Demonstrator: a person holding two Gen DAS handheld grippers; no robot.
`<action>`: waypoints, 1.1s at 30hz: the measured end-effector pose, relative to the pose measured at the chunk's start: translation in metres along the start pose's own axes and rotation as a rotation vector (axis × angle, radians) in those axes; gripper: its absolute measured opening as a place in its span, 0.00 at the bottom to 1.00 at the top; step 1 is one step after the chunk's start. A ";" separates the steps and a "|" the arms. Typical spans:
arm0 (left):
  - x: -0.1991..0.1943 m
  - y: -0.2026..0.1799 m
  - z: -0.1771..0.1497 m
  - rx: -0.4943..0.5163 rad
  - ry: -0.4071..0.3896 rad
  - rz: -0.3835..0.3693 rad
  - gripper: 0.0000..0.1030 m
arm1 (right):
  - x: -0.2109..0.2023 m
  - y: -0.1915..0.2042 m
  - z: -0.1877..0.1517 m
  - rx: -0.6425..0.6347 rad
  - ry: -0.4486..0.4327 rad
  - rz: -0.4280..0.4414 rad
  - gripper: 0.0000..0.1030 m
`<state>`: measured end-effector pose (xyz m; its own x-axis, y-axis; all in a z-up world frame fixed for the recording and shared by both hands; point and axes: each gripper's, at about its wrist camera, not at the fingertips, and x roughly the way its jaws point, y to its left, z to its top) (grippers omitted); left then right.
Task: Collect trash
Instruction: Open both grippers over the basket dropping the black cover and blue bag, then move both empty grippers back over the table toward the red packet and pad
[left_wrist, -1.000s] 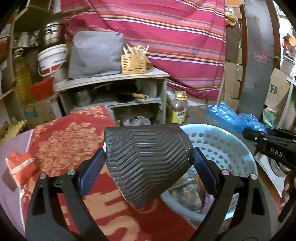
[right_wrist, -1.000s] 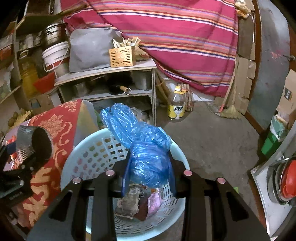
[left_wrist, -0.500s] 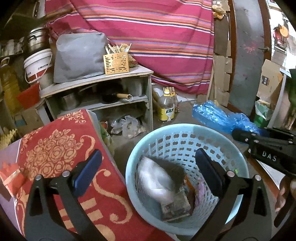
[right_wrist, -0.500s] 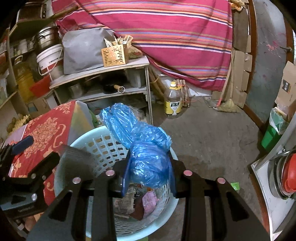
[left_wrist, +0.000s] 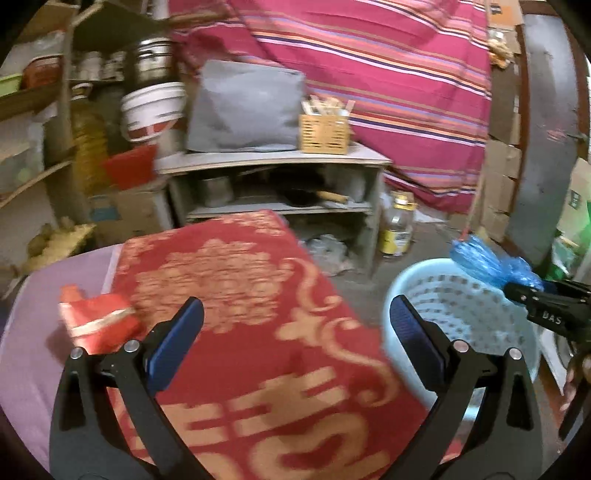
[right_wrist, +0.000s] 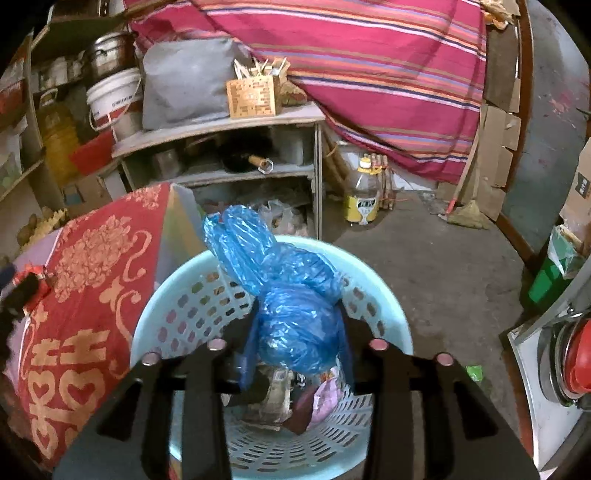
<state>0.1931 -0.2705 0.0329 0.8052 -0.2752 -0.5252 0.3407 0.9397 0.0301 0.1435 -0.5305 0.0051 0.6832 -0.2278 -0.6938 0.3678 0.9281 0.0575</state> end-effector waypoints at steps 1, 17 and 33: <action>-0.004 0.010 -0.001 -0.004 -0.001 0.017 0.95 | 0.001 0.003 -0.002 -0.002 0.001 -0.020 0.68; -0.061 0.196 -0.035 -0.166 0.011 0.260 0.95 | -0.013 0.106 0.010 -0.069 -0.065 0.006 0.86; -0.053 0.283 -0.076 -0.256 0.088 0.342 0.95 | -0.004 0.262 -0.006 -0.281 -0.081 0.100 0.92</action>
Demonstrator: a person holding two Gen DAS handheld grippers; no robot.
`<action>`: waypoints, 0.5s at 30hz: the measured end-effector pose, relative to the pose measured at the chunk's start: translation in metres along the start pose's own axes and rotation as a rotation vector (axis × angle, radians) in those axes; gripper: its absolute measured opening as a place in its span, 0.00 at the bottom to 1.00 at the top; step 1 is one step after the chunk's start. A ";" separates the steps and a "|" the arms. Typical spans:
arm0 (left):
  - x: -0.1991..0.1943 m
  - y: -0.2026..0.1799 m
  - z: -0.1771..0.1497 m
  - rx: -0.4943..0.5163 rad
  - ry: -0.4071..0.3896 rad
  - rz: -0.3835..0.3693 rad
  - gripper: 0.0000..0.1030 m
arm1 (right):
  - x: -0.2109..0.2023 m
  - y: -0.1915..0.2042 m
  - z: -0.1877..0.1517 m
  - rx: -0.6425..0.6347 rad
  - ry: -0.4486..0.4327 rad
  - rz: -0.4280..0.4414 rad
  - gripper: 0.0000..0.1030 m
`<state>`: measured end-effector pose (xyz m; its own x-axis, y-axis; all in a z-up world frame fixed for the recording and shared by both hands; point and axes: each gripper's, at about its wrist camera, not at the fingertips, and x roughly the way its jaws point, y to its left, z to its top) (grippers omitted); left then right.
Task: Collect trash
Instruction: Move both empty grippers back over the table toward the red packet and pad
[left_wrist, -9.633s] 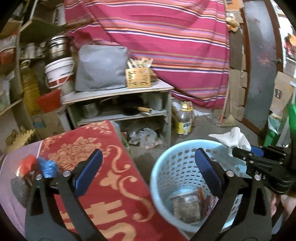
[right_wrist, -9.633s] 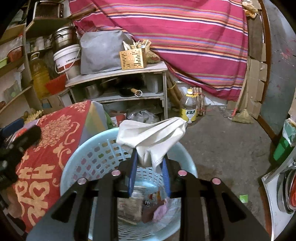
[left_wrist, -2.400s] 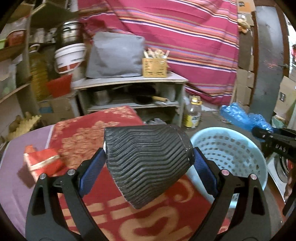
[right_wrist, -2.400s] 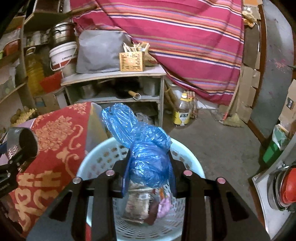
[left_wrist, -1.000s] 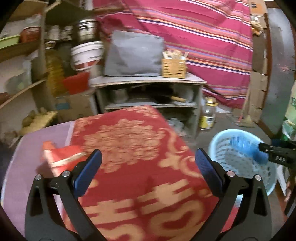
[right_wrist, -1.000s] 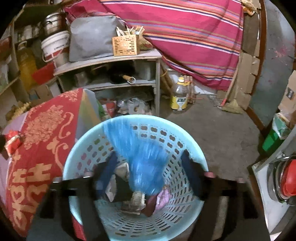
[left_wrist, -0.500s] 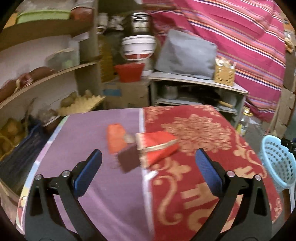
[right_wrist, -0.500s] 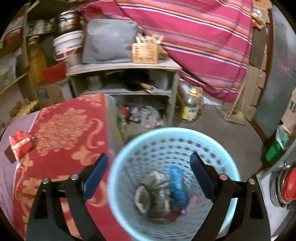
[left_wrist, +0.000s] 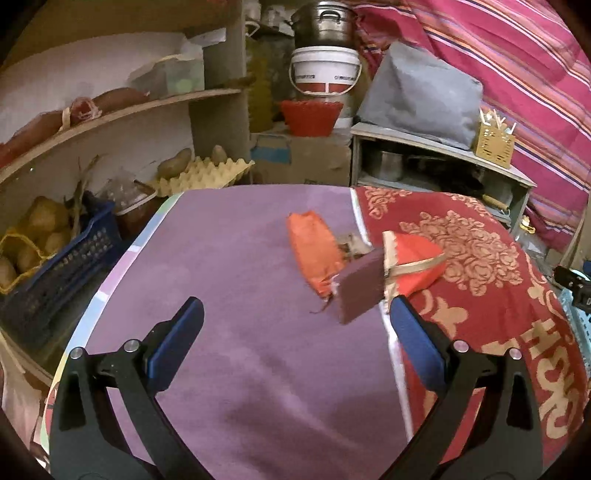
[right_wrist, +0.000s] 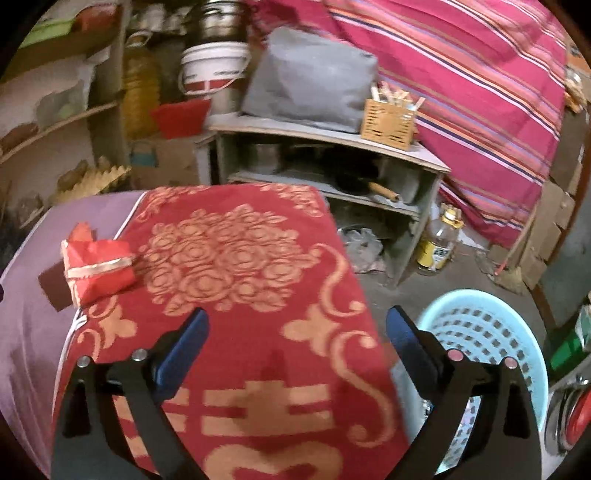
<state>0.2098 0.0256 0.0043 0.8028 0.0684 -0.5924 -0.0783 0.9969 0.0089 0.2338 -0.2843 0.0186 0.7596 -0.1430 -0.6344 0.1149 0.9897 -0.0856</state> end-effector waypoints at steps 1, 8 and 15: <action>0.004 0.003 -0.002 -0.003 0.004 -0.002 0.95 | 0.003 0.006 0.001 -0.014 0.004 0.001 0.92; 0.021 0.015 -0.002 0.002 0.032 0.018 0.95 | 0.014 0.035 0.005 -0.076 0.012 0.019 0.92; 0.028 0.035 0.007 -0.035 0.029 0.029 0.95 | 0.027 0.056 0.008 -0.091 0.035 0.065 0.92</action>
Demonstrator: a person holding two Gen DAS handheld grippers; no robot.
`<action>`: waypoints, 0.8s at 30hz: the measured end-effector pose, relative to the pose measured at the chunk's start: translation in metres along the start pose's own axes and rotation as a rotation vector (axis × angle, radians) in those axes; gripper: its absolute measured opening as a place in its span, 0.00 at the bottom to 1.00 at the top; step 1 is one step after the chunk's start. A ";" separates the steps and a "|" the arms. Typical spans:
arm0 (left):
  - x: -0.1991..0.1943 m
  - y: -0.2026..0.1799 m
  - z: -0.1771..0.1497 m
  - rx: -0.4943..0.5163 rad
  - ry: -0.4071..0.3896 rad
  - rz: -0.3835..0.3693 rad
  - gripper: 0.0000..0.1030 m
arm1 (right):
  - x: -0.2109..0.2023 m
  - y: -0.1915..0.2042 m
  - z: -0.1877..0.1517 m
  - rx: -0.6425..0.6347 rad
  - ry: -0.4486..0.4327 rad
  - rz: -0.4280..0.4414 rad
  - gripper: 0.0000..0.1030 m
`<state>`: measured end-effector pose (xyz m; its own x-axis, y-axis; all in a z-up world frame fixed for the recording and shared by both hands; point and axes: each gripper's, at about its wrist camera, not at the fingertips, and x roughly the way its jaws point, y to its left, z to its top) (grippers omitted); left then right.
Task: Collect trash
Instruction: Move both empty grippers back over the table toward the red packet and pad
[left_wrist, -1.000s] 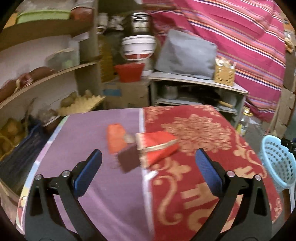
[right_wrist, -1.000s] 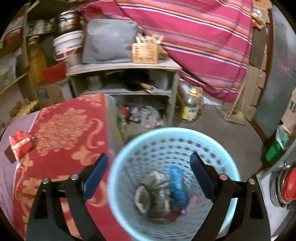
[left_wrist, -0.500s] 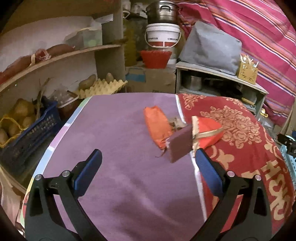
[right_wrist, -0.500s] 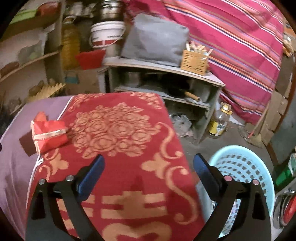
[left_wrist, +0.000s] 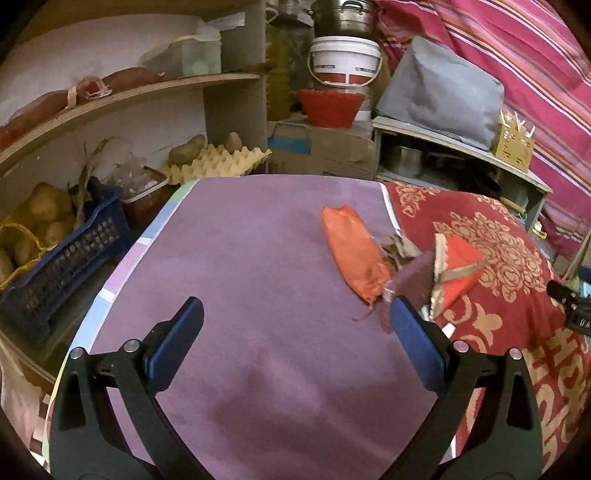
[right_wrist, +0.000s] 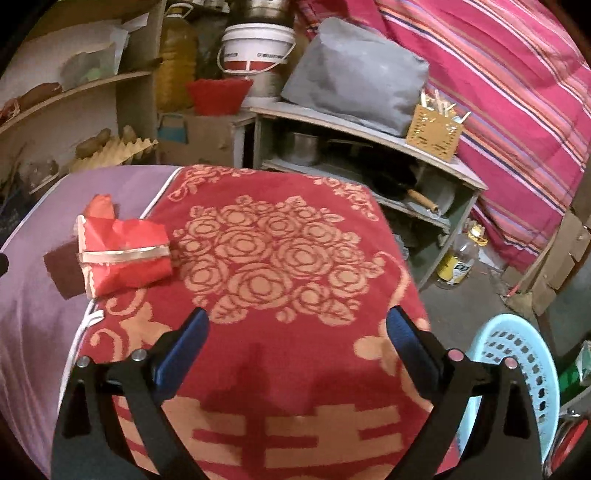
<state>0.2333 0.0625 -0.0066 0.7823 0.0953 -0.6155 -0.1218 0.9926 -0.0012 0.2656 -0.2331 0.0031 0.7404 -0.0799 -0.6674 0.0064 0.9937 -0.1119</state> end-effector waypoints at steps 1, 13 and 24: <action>0.001 0.004 0.001 0.000 -0.005 0.012 0.95 | 0.002 0.004 0.001 0.002 0.005 0.016 0.92; 0.006 0.046 0.018 -0.112 0.000 0.009 0.95 | 0.012 0.054 0.017 -0.047 0.011 0.070 0.92; 0.016 0.074 0.022 -0.158 0.003 0.055 0.95 | 0.009 0.082 0.032 -0.118 -0.046 0.045 0.95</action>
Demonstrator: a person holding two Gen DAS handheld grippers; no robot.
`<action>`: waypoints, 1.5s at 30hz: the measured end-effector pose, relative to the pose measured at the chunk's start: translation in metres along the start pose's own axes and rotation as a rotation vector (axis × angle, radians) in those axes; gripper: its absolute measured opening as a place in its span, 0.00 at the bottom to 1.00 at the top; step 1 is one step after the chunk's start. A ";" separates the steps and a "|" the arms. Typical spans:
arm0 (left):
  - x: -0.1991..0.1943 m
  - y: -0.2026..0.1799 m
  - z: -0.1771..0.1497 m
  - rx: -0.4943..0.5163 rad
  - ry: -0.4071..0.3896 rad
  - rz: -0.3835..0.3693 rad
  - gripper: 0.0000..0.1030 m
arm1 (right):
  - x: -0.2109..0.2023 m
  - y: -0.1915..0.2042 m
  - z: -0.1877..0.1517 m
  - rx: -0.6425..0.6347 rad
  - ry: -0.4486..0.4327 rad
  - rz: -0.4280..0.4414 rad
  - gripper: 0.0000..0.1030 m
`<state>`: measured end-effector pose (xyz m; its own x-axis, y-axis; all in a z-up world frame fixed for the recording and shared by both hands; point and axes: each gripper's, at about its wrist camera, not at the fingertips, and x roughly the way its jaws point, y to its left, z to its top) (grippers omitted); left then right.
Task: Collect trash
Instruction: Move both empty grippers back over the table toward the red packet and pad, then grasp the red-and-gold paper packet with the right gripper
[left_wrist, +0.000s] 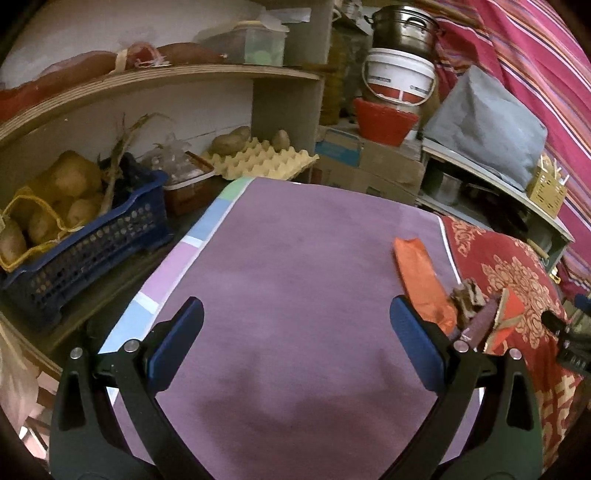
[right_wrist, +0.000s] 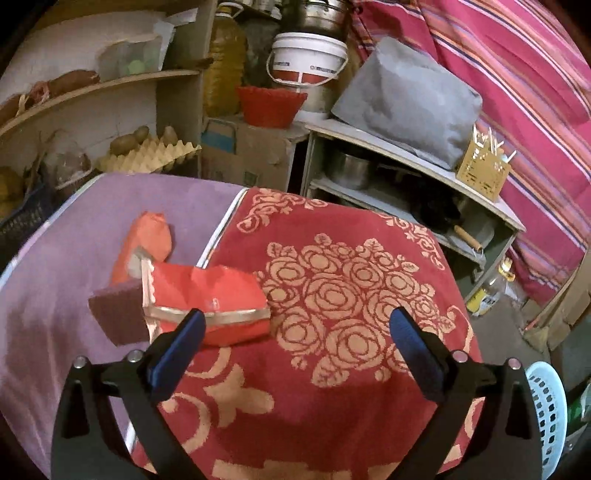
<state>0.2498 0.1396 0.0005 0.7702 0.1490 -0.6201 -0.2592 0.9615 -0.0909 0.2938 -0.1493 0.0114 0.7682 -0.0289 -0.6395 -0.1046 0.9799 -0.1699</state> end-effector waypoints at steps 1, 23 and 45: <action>0.001 0.003 0.000 -0.004 -0.002 0.004 0.95 | 0.005 0.003 -0.002 -0.015 0.016 -0.005 0.95; 0.007 -0.003 0.001 -0.014 0.015 0.012 0.95 | 0.027 0.032 -0.002 -0.053 0.100 0.145 0.95; 0.007 -0.015 0.000 -0.012 0.025 -0.030 0.95 | 0.039 0.069 0.002 -0.083 0.126 0.118 0.84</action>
<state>0.2594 0.1262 -0.0025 0.7632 0.1144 -0.6360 -0.2436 0.9625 -0.1192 0.3182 -0.0821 -0.0238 0.6625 0.0560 -0.7470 -0.2456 0.9583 -0.1460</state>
